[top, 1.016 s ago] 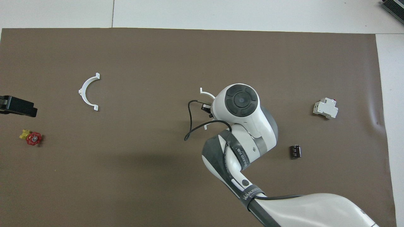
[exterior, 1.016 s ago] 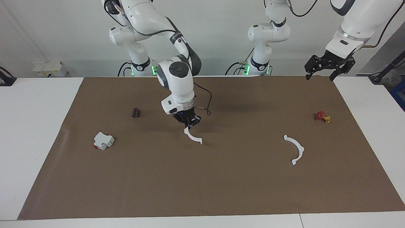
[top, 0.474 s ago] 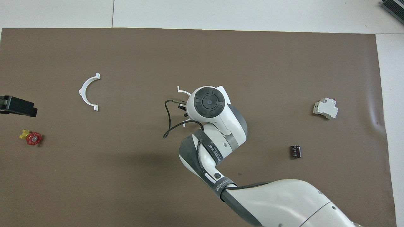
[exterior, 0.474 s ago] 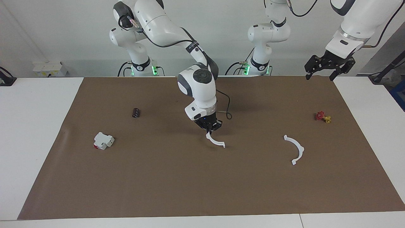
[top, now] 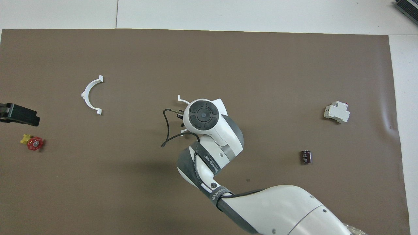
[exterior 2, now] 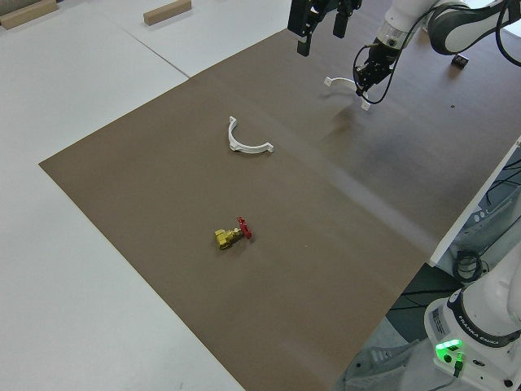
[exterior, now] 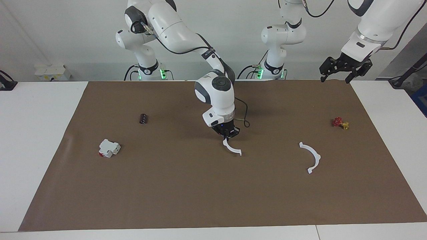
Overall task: Assemble drain pipe with both arms
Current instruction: 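Lower the half-ring onto the mat center and open the right gripper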
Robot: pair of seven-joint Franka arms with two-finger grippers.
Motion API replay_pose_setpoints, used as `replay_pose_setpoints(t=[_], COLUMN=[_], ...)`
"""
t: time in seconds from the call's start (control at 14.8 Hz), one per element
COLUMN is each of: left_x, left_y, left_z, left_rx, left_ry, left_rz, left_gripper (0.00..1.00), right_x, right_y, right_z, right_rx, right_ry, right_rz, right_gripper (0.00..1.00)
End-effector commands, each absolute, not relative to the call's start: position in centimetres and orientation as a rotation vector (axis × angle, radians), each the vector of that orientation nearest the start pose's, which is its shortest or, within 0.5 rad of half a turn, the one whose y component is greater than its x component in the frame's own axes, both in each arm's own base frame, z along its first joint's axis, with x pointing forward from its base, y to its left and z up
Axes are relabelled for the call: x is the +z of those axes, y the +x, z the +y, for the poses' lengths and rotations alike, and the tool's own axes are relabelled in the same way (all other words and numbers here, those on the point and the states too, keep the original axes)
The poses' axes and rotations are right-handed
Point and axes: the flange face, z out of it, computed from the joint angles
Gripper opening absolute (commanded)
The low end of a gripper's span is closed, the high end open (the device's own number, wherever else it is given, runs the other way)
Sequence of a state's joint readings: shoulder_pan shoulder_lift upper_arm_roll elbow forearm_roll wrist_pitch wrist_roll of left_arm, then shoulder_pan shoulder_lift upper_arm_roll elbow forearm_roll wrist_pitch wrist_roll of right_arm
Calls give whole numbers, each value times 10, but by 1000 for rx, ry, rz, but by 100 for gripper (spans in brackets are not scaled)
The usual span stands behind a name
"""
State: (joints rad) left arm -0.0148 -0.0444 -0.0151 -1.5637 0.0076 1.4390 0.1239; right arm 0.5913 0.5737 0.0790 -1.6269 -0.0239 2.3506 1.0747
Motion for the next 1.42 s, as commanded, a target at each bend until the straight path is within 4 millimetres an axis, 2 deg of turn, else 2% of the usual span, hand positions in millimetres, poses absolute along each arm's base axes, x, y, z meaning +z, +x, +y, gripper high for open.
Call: replay_pose_setpoints(t=[0.0, 0.07, 0.14, 0.2, 0.27, 0.34, 0.47, 0.68, 0.88, 1.08, 1.29, 1.35], left_x=[643, 641, 639, 638, 631, 626, 618, 606, 574, 540, 492, 482], left_y=[519, 522, 524, 523, 524, 523, 526, 536, 553, 579, 608, 614], left_z=[-14, -14, -13, -13, -13, -12, -11, -4, -4, -4, -3, 0], left_rx=[100, 78, 56, 35, 20, 1, -13, -49, -68, -85, -102, -123], left_ry=[-3110, -3117, -3119, -3120, -3120, -3119, -3119, -3119, -3118, -3118, -3117, -3117], left_rz=[236, 238, 236, 237, 237, 235, 236, 217, 216, 216, 216, 208], left_gripper=[100, 100, 100, 100, 100, 100, 100, 100, 100, 100, 100, 100], right_x=[300, 299, 296, 295, 295, 295, 295, 307, 335, 393, 447, 465], right_y=[559, 559, 558, 558, 558, 558, 558, 562, 576, 604, 625, 629], right_z=[430, 429, 428, 427, 427, 427, 427, 431, 416, 376, 316, 292], right_rx=[-135, -134, -135, -133, -133, -133, -138, -144, -125, -63, 21, 44], right_ry=[-2920, -2920, -2921, -2922, -2922, -2922, -2923, -2914, -2940, -3006, -3028, -3024], right_rz=[678, 681, 682, 682, 682, 682, 679, 679, 696, 625, 537, 507], right_gripper=[0, 2, 10, 26, 47, 63, 82, 83, 83, 83, 83, 83])
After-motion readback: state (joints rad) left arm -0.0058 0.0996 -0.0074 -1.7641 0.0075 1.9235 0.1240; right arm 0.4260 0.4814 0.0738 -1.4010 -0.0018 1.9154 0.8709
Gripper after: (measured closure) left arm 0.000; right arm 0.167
